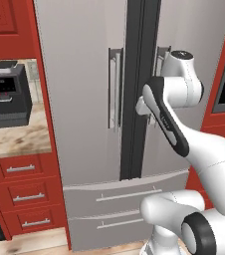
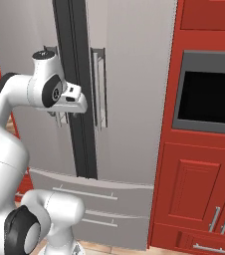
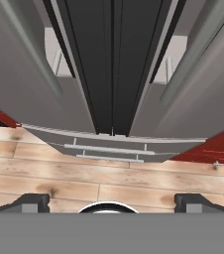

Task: Retrieve the sausage and cheese from the fridge and place them on the cutting board on the counter.

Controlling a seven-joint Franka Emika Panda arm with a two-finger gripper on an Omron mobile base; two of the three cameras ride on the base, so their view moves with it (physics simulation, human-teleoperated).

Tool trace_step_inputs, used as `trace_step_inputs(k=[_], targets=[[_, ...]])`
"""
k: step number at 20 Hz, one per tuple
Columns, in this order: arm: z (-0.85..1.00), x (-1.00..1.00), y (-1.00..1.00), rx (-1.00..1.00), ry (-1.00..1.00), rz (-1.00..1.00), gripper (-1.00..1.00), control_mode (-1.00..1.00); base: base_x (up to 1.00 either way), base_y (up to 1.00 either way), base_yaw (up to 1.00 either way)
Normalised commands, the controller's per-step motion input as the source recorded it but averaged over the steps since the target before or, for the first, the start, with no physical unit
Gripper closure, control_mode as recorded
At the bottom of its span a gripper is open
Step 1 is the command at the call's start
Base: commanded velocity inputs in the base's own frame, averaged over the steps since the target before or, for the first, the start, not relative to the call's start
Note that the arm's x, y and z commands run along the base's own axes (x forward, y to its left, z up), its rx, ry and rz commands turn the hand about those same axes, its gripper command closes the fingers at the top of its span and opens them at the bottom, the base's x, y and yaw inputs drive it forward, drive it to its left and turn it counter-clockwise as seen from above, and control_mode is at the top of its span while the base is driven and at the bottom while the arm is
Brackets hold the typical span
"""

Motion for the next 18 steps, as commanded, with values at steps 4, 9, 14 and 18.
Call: trace_step_inputs(k=[4, 9, 14, 18], targets=[[0.00, 0.00, 0.00, 0.00, 0.00, 0.00, -1.00, -1.00, 0.00, 0.00, 0.00], [0.00, 0.00, 0.00, 0.00, 0.00, 0.00, -1.00, -1.00, 0.00, 0.00, 0.00], [0.00, -0.02, 0.00, 0.00, 0.00, 0.00, -1.00, -1.00, 0.00, 0.00, 0.00], [-0.06, -0.16, 0.06, -0.03, 0.00, 0.02, -1.00, -1.00, 0.00, 0.00, 0.00]])
